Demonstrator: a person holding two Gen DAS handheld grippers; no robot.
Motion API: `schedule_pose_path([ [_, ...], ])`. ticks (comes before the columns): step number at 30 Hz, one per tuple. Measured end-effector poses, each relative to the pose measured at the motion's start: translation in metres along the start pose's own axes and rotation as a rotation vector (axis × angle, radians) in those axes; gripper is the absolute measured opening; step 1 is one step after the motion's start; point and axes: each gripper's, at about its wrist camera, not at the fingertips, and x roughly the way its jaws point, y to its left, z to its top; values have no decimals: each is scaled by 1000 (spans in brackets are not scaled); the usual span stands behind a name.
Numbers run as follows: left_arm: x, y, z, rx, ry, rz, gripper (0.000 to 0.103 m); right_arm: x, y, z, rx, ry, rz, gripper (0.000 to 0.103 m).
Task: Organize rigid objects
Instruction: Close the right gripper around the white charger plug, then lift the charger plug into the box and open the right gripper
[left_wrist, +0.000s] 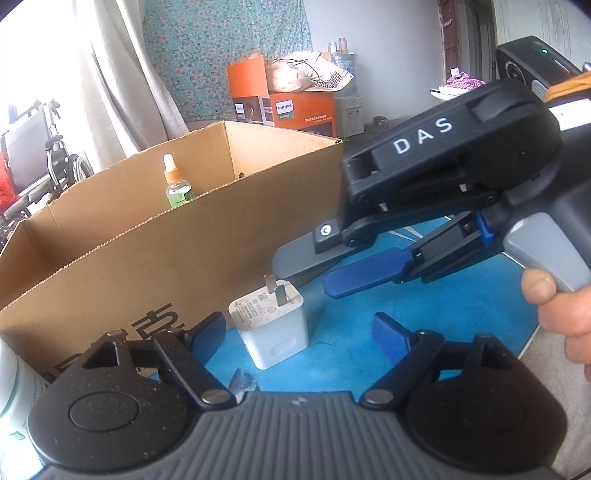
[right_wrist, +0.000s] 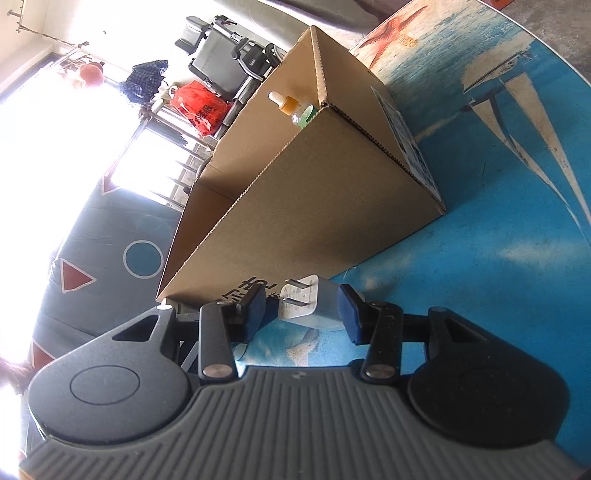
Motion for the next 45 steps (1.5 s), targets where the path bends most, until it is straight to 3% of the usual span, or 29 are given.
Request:
schedule_pose_path([
  [16, 19, 14, 4, -32, -4, 6, 73, 18, 23, -9, -85, -6, -85, 42],
  [28, 38, 19, 1, -64, 29, 1, 49, 40, 27, -8, -112, -4, -140, 37],
  [45, 14, 24, 0, -96, -17, -12, 47, 22, 47, -15, -157, -25, -158, 33],
])
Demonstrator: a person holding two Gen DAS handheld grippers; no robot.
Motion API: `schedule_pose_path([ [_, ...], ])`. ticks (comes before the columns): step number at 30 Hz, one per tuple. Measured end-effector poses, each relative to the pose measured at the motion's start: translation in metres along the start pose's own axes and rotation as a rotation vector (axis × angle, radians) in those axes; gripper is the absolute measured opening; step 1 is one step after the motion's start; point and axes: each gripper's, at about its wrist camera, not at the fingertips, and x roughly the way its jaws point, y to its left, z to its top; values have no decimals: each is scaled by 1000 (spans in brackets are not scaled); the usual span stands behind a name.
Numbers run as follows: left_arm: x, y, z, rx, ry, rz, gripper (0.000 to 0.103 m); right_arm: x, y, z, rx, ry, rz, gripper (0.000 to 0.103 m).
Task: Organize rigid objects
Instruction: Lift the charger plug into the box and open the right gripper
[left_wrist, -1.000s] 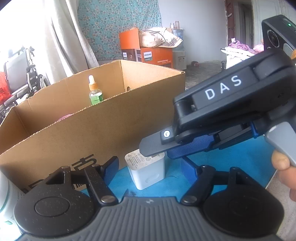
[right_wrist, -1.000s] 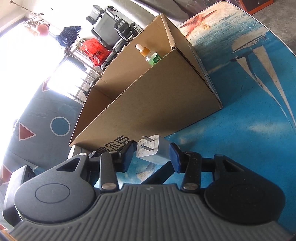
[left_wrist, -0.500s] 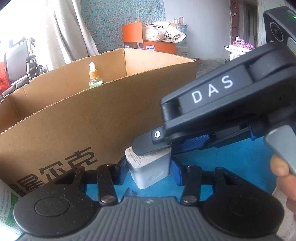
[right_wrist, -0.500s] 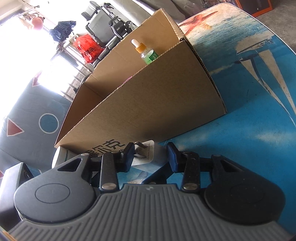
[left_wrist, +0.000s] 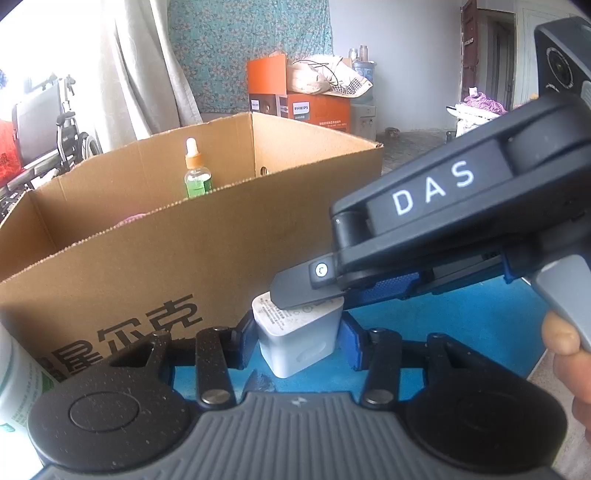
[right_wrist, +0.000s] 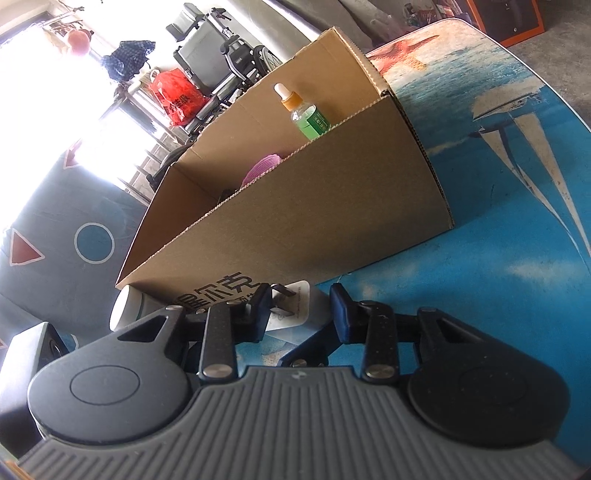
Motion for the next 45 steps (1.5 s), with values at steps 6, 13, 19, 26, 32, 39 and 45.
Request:
schedule_pose_path([
  [6, -38, -2, 20, 4, -72, 30, 47, -33, 29, 7, -64, -53, 34, 33],
  [13, -63, 12, 65, -22, -149, 74, 47, -60, 68, 51, -172, -103, 101, 33],
  [19, -39, 36, 107, -94, -111, 72, 47, -44, 83, 110, -211, -74, 109, 34],
  [26, 24, 81, 131, -230, 61, 19, 47, 20, 71, 171, -188, 49, 43, 34],
  [32, 80, 114, 132, -348, 226, -3, 47, 86, 51, 195, -171, 169, -14, 33],
  [39, 111, 134, 130, -430, 346, -5, 47, 131, 36, 204, -141, 258, -21, 33],
  [45, 116, 146, 124, -507, 379, -47, 51, 140, 33, 199, -157, 279, -23, 34],
])
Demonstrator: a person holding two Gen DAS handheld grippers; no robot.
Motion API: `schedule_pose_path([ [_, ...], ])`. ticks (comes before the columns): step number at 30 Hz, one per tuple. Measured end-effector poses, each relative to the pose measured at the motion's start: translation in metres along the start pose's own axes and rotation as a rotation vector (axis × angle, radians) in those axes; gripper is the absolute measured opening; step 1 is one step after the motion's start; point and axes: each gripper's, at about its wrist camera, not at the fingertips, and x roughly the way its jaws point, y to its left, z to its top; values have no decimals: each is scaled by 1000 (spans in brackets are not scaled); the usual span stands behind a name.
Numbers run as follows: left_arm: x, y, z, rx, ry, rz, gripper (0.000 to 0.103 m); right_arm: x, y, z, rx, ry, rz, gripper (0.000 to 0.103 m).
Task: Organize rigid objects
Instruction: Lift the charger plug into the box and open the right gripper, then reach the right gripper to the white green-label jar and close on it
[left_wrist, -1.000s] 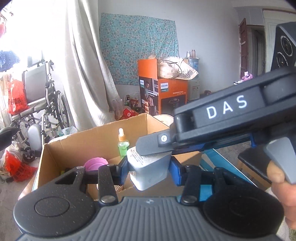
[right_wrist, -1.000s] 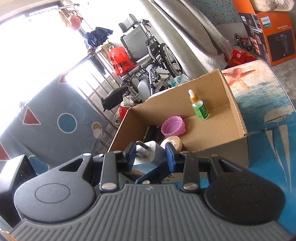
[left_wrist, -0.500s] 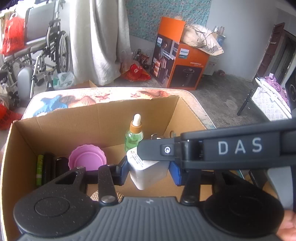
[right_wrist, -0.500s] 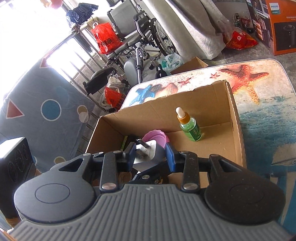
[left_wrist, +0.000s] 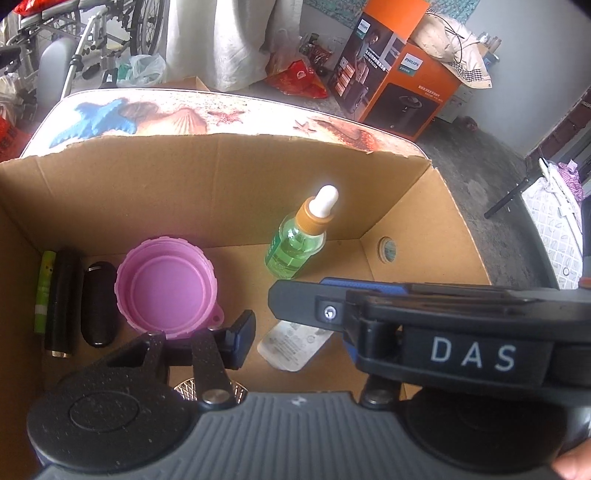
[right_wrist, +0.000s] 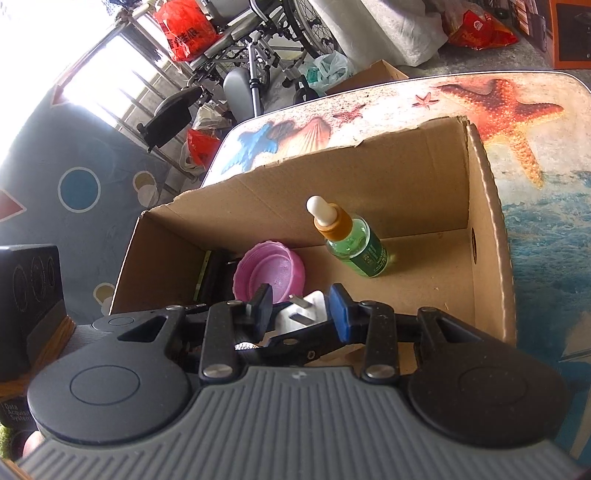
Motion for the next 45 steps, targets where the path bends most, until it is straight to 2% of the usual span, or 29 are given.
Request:
schedule_pose_path([
  [4, -1, -1, -2, -4, -9, 1, 52, 1, 0, -1, -2, -1, -3, 34],
  [6, -7, -4, -4, 8, -34, 7, 57, -3, 1, -1, -6, -18, 5, 34],
  [9, -20, -13, -5, 35, -84, 22, 67, -19, 4, -4, -13, -64, 19, 34],
  [14, -57, -24, -21, 73, -163, 12, 73, -72, 12, -20, -14, -192, 65, 35],
  [16, -81, -27, -34, 73, -223, -8, 75, -105, 18, -36, -29, -279, 86, 36],
  [18, -105, -31, -47, 95, -276, -22, 84, -136, 24, -58, -48, -367, 93, 42],
  [20, -131, -36, -67, 131, -338, -27, 87, -162, 30, -82, -62, -437, 84, 45],
  [24, -169, -42, -106, 194, -402, -56, 99, -195, 38, -131, -61, -503, 87, 52],
  [28, -186, -39, -140, 218, -401, -59, 100, -208, 45, -178, -40, -512, 110, 54],
  [33, -197, -23, -187, 247, -426, 22, 101, -202, 49, -214, -8, -476, 130, 55],
  [38, -204, -3, -215, 216, -457, 85, 101, -181, 67, -226, -14, -409, 136, 55],
  [45, -202, 28, -227, 144, -466, 138, 101, -148, 107, -223, -73, -311, 185, 55],
])
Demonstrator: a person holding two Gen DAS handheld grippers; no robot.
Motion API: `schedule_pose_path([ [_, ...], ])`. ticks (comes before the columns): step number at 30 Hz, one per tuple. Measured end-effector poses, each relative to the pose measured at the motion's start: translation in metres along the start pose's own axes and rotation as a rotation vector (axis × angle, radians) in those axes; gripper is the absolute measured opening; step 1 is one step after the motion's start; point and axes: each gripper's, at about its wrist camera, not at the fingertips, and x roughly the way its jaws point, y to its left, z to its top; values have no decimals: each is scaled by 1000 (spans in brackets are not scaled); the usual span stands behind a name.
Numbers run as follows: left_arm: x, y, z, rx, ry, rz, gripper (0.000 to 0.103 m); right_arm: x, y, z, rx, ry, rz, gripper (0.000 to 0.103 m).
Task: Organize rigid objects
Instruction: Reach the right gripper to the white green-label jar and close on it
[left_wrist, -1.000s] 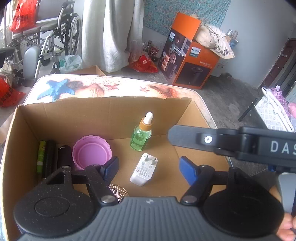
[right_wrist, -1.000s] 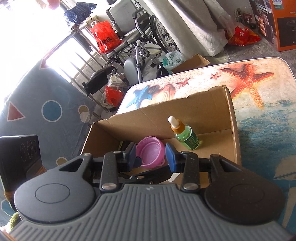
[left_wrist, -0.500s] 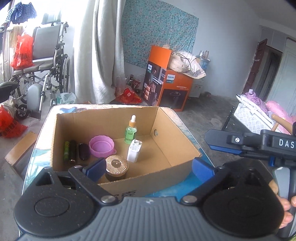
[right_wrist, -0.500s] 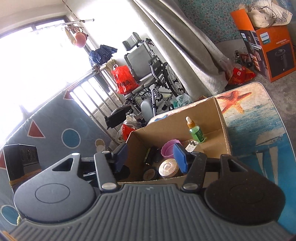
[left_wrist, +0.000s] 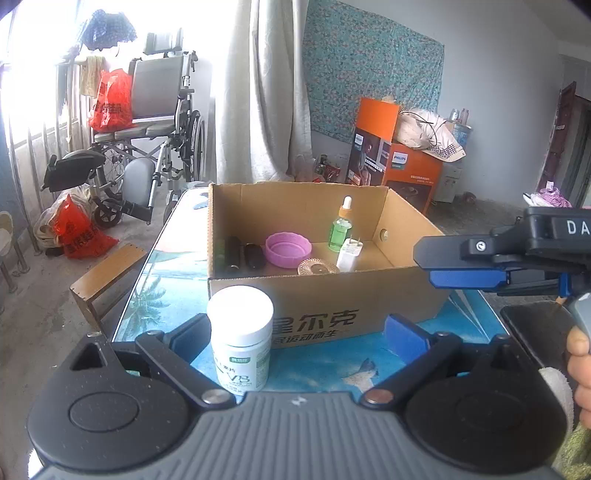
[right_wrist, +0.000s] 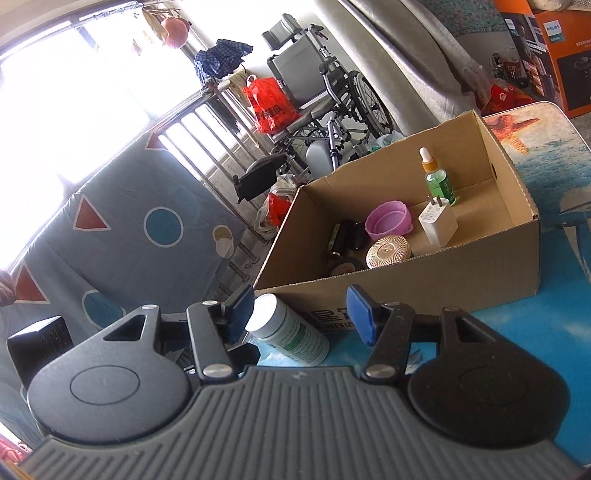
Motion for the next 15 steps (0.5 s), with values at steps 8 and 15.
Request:
schedule_pose_path([
  [8, 35, 14, -16, 43, 41, 88, 101, 66, 21, 2, 20, 124, 39, 55],
  [15, 61, 29, -18, 7, 62, 93, 94, 119, 12, 5, 117, 194, 32, 55],
])
